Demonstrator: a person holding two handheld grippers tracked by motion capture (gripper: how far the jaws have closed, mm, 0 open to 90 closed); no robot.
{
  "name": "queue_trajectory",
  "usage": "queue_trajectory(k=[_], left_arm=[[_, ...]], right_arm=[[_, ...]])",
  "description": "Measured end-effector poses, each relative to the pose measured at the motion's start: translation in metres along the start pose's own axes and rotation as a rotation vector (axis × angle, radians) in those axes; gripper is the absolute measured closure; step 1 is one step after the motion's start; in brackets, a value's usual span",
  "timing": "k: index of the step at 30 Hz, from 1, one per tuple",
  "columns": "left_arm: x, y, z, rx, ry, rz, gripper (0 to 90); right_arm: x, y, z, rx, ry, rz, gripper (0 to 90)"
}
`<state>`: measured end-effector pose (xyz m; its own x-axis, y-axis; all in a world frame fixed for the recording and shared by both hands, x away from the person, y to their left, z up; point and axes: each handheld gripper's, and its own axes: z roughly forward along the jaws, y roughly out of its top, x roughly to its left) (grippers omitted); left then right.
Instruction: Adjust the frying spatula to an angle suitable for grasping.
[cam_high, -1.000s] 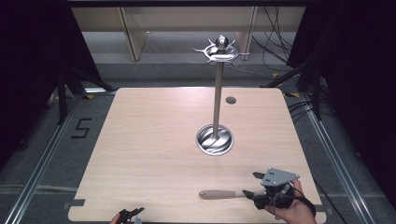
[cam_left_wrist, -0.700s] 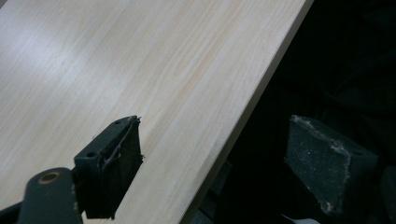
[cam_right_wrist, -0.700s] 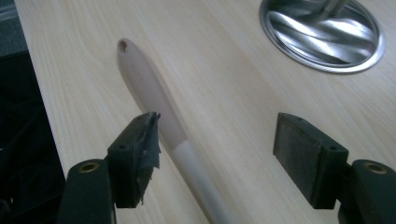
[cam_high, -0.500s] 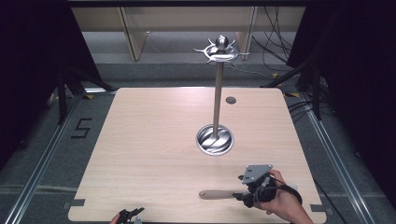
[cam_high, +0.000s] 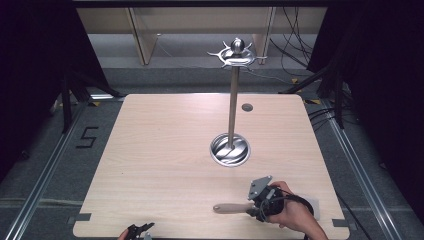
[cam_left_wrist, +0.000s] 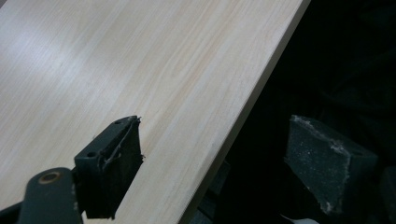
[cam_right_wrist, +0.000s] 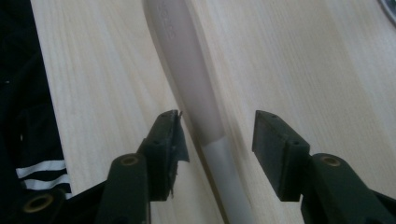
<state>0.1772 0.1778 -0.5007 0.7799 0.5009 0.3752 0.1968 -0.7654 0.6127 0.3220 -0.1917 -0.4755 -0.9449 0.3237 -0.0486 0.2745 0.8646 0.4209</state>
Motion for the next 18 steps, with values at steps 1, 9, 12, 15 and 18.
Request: queue_trajectory(k=[1, 9, 12, 15, 18], left_arm=[[0.0, 0.0, 0.0, 0.0, 0.0, 0.0, 17.6], [-0.0005, 0.0004, 0.0002, -0.002, 0.002, 0.0, 17.6], [0.0, 0.0001, -0.0001, -0.003, -0.003, -0.003, 17.6], [0.0, 0.0002, -0.0001, -0.004, -0.003, -0.004, 17.6], [-0.0001, 0.0001, 0.0, -0.003, -0.002, -0.003, 17.6]], right_arm=[[0.0, 0.0, 0.0, 0.0, 0.0, 0.0, 53.3], [-0.0009, 0.0063, 0.0014, 0.099, 0.009, -0.056, 61.3], [-0.0027, 0.0096, 0.0051, 0.118, 0.021, -0.079, 63.8], [0.002, 0.0099, 0.0069, 0.157, -0.004, -0.014, 64.5], [-0.0005, 0.0099, 0.0071, 0.138, 0.021, -0.065, 68.0]])
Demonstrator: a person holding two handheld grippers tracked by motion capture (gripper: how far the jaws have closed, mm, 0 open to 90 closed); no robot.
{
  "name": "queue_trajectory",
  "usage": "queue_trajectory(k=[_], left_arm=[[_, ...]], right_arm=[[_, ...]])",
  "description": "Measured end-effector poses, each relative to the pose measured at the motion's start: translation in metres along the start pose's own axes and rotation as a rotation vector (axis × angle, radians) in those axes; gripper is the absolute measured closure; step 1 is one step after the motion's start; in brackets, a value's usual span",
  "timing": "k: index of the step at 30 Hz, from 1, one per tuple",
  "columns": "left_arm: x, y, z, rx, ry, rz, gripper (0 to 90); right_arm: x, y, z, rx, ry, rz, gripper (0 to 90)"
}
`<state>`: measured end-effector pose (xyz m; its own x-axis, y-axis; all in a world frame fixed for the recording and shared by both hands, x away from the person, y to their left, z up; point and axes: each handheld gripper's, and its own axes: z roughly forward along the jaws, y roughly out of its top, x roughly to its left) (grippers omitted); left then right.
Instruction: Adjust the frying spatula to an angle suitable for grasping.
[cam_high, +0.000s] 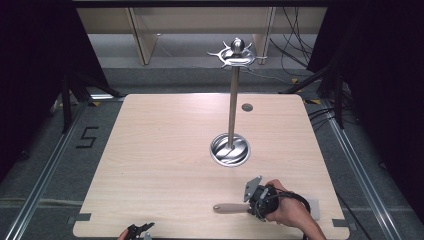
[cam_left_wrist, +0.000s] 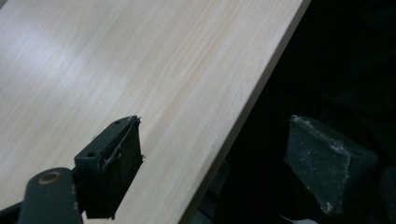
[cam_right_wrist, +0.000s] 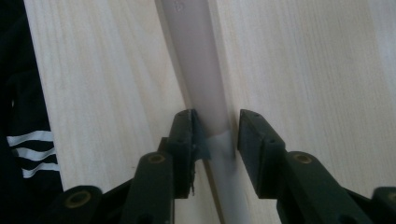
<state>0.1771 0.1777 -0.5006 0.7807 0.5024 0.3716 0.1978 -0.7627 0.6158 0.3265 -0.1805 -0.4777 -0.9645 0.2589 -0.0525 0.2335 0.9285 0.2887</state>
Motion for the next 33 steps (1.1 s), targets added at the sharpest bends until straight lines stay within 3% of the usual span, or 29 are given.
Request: queue_trajectory(k=[1, 2, 6, 7, 10, 11, 12, 13, 14, 17, 18, 19, 21, 23, 24, 25, 27, 28, 29, 30, 31, 33], left_arm=[[0.0, 0.0, 0.0, 0.0, 0.004, 0.0, 17.6], [0.0, 0.0, 0.0, 0.002, 0.004, 0.003, 17.6], [-0.001, 0.0, 0.001, 0.0, 0.006, 0.0, 17.6], [-0.001, 0.0, 0.001, -0.002, 0.004, 0.0, 17.6], [-0.001, 0.0, 0.001, -0.001, 0.003, 0.001, 17.6], [-0.001, 0.0, 0.001, -0.002, 0.004, 0.001, 17.6], [-0.001, 0.0, 0.001, -0.005, 0.01, 0.0, 17.6], [-0.001, 0.0, 0.001, -0.005, 0.01, 0.0, 17.6], [-0.001, 0.0, 0.001, -0.004, 0.011, 0.0, 17.6], [-0.001, 0.0, 0.001, -0.001, 0.004, 0.0, 17.6], [-0.001, 0.0, 0.001, -0.002, 0.004, 0.0, 17.6], [-0.001, 0.0, 0.001, -0.002, 0.004, 0.0, 17.6], [-0.001, 0.0, 0.001, -0.001, 0.004, 0.001, 17.6], [-0.001, 0.0, 0.001, -0.005, 0.009, 0.002, 17.7], [0.0, 0.001, -0.001, -0.002, -0.005, 0.007, 17.7], [0.0, 0.001, -0.002, -0.006, -0.012, 0.0, 17.7], [0.0, 0.001, -0.003, 0.001, -0.007, 0.006, 17.7], [0.001, 0.001, -0.003, 0.001, -0.003, 0.007, 17.7], [0.001, 0.001, -0.003, 0.001, -0.003, 0.007, 17.8], [0.001, 0.001, -0.003, 0.001, -0.002, 0.007, 17.8], [0.001, 0.0, -0.003, 0.001, 0.0, 0.007, 17.8], [0.001, 0.0, -0.003, 0.002, 0.001, 0.007, 17.9]], right_arm=[[0.002, 0.001, 0.001, 0.015, -0.012, 0.023, 68.5], [0.0, 0.001, 0.0, 0.02, 0.006, -0.004, 68.5], [-0.001, 0.005, 0.002, 0.024, -0.008, -0.001, 69.3], [0.0, 0.008, 0.0, 0.069, 0.016, 0.024, 71.5], [-0.001, 0.01, 0.001, 0.083, 0.006, 0.012, 72.4], [-0.003, 0.011, 0.001, 0.086, 0.008, -0.025, 72.8], [0.0, 0.012, 0.001, 0.096, -0.03, -0.011, 73.9], [-0.004, 0.014, 0.002, 0.101, -0.011, -0.07, 74.6], [0.001, 0.015, 0.002, 0.118, -0.058, -0.003, 75.2], [-0.001, 0.015, 0.002, 0.133, -0.053, 0.003, 75.3], [-0.004, 0.015, 0.003, 0.114, -0.051, -0.028, 75.2], [-0.003, 0.014, 0.001, 0.117, -0.041, 0.007, 75.2], [-0.004, 0.015, 0.002, 0.12, -0.041, 0.023, 75.2], [-0.007, 0.015, 0.002, 0.124, -0.034, 0.012, 75.2], [-0.007, 0.016, 0.003, 0.115, -0.05, -0.02, 75.3], [-0.004, 0.016, 0.002, 0.126, -0.054, 0.006, 75.4], [-0.004, 0.017, 0.002, 0.125, -0.059, 0.009, 75.4], [-0.007, 0.016, 0.003, 0.114, -0.061, -0.035, 75.5], [-0.007, 0.016, 0.003, 0.114, -0.061, -0.035, 75.5], [-0.005, 0.016, 0.002, 0.126, -0.062, 0.009, 75.6], [-0.008, 0.015, 0.003, 0.103, -0.077, -0.017, 75.6], [-0.007, 0.013, -0.001, 0.096, -0.081, 0.029, 75.7]])
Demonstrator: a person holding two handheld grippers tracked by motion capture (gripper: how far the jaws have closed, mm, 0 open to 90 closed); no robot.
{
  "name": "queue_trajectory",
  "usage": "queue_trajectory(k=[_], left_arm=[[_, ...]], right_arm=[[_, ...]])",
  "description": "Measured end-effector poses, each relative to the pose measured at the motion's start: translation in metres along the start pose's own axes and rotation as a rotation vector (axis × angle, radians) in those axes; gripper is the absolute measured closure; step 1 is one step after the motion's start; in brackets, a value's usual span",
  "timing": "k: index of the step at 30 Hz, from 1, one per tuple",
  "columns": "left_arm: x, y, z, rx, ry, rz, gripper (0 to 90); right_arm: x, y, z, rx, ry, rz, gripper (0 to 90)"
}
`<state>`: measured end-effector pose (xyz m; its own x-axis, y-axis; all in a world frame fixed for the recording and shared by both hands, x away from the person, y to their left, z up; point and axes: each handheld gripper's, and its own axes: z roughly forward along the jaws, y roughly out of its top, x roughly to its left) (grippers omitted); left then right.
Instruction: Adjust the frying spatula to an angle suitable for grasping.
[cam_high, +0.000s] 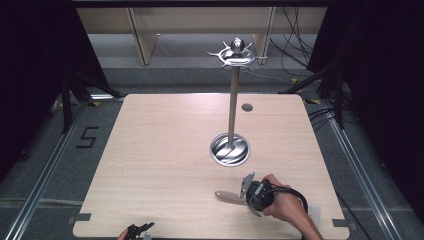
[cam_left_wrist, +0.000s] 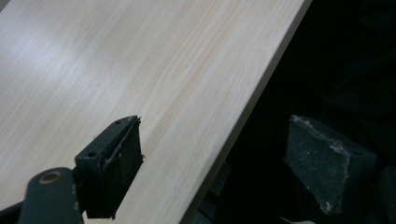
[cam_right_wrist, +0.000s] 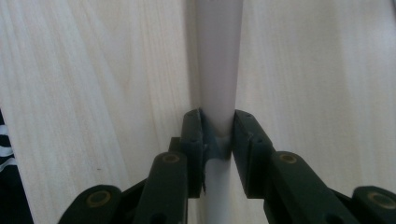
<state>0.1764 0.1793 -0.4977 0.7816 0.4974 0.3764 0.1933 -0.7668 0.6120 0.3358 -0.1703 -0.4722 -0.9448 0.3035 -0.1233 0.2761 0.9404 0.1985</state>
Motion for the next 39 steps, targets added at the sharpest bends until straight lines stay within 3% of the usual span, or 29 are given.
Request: queue_trajectory(k=[2, 3, 6, 7, 10, 11, 12, 14, 17, 19, 21, 23, 25, 28, 34, 35, 37, 39], left_arm=[[0.0, 0.0, 0.0, 0.0, -0.002, 0.001, 17.8], [0.0, 0.0, 0.0, 0.001, -0.002, 0.001, 17.8], [0.0, 0.0, 0.0, 0.0, -0.002, 0.0, 17.9], [0.0, 0.0, 0.0, -0.005, 0.012, -0.005, 17.9], [0.0, 0.0, 0.0, -0.006, 0.012, -0.009, 17.9], [0.0, 0.0, 0.001, -0.012, 0.009, -0.013, 17.9], [0.0, 0.0, 0.001, -0.012, 0.009, -0.013, 17.9], [0.001, 0.0, 0.0, 0.002, -0.019, -0.007, 17.8], [0.0, -0.001, 0.0, -0.006, 0.004, -0.013, 17.9], [0.001, 0.0, -0.001, -0.005, 0.008, -0.008, 17.9], [0.001, 0.0, -0.001, -0.005, 0.005, -0.009, 17.9], [0.001, 0.0, -0.002, 0.003, -0.008, -0.009, 17.9], [0.001, 0.0, -0.001, -0.007, 0.01, -0.009, 17.9], [0.001, 0.0, -0.001, -0.001, -0.02, -0.009, 17.9], [0.0, -0.001, 0.001, -0.01, 0.007, -0.017, 17.9], [0.001, 0.0, 0.0, 0.001, -0.019, -0.009, 17.9], [0.001, -0.001, 0.0, 0.001, 0.002, -0.007, 17.9], [0.001, -0.001, 0.0, 0.003, -0.006, -0.007, 17.9]], right_arm=[[-0.002, -0.001, -0.003, -0.022, 0.011, 0.0, 75.7], [-0.007, -0.003, -0.008, -0.081, 0.004, -0.029, 75.7], [-0.01, -0.006, -0.014, -0.124, -0.009, -0.038, 75.7], [-0.013, -0.009, -0.024, -0.177, -0.021, -0.019, 75.8], [-0.017, -0.012, -0.032, -0.22, -0.05, -0.007, 75.8], [-0.019, -0.016, -0.04, -0.262, -0.076, 0.029, 75.9], [-0.019, -0.016, -0.04, -0.262, -0.076, 0.029, 75.9], [-0.025, -0.022, -0.051, -0.339, -0.092, 0.057, 75.9], [-0.025, -0.029, -0.06, -0.388, -0.092, 0.119, 75.9], [-0.03, -0.036, -0.066, -0.449, -0.113, 0.118, 75.9], [-0.031, -0.041, -0.071, -0.484, -0.134, 0.161, 75.9], [-0.033, -0.044, -0.075, -0.519, -0.122, 0.163, 75.9], [-0.035, -0.046, -0.077, -0.527, -0.117, 0.172, 75.9], [-0.037, -0.051, -0.083, -0.571, -0.113, 0.194, 75.9], [-0.041, -0.06, -0.094, -0.654, -0.127, 0.224, 76.0], [-0.041, -0.061, -0.095, -0.674, -0.129, 0.23, 76.0], [-0.042, -0.063, -0.099, -0.741, -0.123, 0.275, 76.0], [-0.044, -0.064, -0.101, -0.78, -0.116, 0.278, 76.1]])
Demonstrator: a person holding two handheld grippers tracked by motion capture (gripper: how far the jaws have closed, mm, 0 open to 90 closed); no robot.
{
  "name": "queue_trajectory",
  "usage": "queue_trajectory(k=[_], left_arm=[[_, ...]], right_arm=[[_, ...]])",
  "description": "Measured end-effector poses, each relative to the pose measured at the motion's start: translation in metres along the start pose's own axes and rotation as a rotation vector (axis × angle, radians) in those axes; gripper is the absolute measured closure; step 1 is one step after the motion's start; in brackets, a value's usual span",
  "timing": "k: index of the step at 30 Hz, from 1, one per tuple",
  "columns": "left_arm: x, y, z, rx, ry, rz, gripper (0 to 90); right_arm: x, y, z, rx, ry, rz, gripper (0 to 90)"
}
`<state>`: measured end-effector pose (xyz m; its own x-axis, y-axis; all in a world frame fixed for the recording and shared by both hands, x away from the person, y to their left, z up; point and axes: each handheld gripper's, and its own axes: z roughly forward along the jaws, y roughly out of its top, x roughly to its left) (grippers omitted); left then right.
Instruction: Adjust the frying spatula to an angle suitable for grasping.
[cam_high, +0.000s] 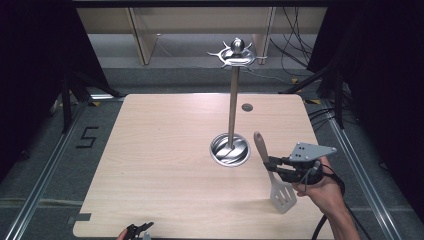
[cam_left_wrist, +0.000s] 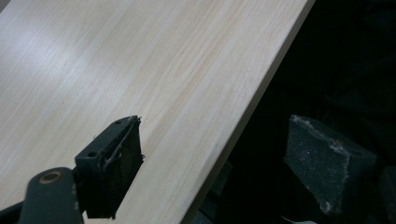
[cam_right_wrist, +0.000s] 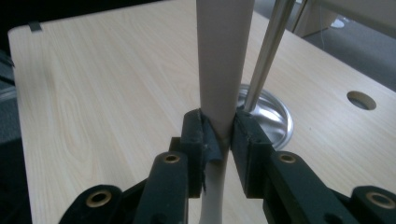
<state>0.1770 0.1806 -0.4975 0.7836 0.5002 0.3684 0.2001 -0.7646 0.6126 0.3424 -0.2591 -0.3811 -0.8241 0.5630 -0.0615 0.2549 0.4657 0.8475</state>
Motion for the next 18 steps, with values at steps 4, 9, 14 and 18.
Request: queue_trajectory(k=[4, 9, 14, 18], left_arm=[[0.0, 0.0, 0.001, -0.003, 0.012, -0.003, 17.9], [-0.001, 0.0, 0.002, 0.001, -0.002, -0.005, 17.9], [-0.001, 0.0, 0.001, -0.012, 0.013, -0.005, 17.9], [-0.001, 0.0, 0.002, -0.014, -0.003, -0.005, 17.9]], right_arm=[[-0.001, 0.005, -0.001, -0.061, 0.026, 0.035, 76.1], [0.001, 0.014, 0.007, -0.111, 0.04, 0.04, 76.1], [-0.001, 0.025, 0.014, -0.147, 0.064, 0.046, 76.1], [-0.001, 0.032, 0.015, -0.164, 0.07, 0.045, 76.1]])
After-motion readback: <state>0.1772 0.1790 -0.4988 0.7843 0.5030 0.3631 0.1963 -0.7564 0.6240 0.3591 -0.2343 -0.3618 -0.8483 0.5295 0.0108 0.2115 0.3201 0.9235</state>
